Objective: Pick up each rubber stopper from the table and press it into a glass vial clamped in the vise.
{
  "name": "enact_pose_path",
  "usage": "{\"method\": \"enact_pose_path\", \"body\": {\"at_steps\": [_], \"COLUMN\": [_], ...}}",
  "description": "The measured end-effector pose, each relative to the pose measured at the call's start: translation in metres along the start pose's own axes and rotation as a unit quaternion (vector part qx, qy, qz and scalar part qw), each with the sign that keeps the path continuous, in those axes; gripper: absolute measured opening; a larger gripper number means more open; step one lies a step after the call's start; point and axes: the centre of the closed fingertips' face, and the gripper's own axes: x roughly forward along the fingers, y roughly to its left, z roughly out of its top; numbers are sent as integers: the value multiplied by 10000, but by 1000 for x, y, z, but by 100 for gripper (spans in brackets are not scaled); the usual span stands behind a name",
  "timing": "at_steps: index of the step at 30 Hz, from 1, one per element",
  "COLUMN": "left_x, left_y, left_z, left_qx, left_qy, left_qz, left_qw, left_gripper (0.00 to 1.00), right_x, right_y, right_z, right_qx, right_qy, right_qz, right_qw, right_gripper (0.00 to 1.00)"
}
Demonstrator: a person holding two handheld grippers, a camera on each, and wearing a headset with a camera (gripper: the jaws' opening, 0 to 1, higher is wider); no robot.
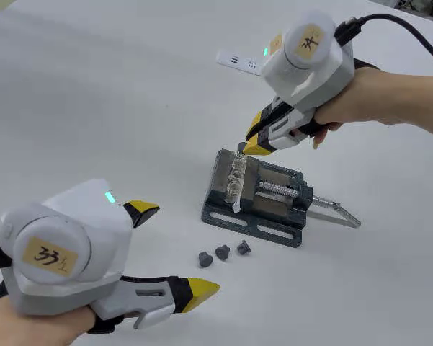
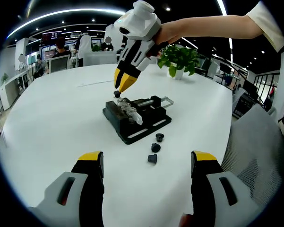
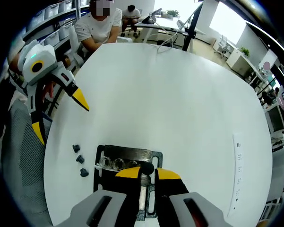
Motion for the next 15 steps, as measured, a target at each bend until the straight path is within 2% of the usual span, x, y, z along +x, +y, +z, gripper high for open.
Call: {"method": "enact_pose_path", "body": {"at_steps": [5, 15], "left_x": [0, 0], "left_y": [1, 3], "left_z": [1, -2], "left_qx": [-19, -59], "left_qy": [-19, 0], "left_qz": [2, 15], "left_qw": [10000, 10000], "left_gripper": [74, 73], "right_x": [-6, 3], "right_y": [0, 7], "right_z": [5, 2], "right_qx": [10, -60], "right_qy": [-17, 168], "right_qz": [63, 249], "right_qw": [10000, 9995], "right_gripper": [2, 0]}}
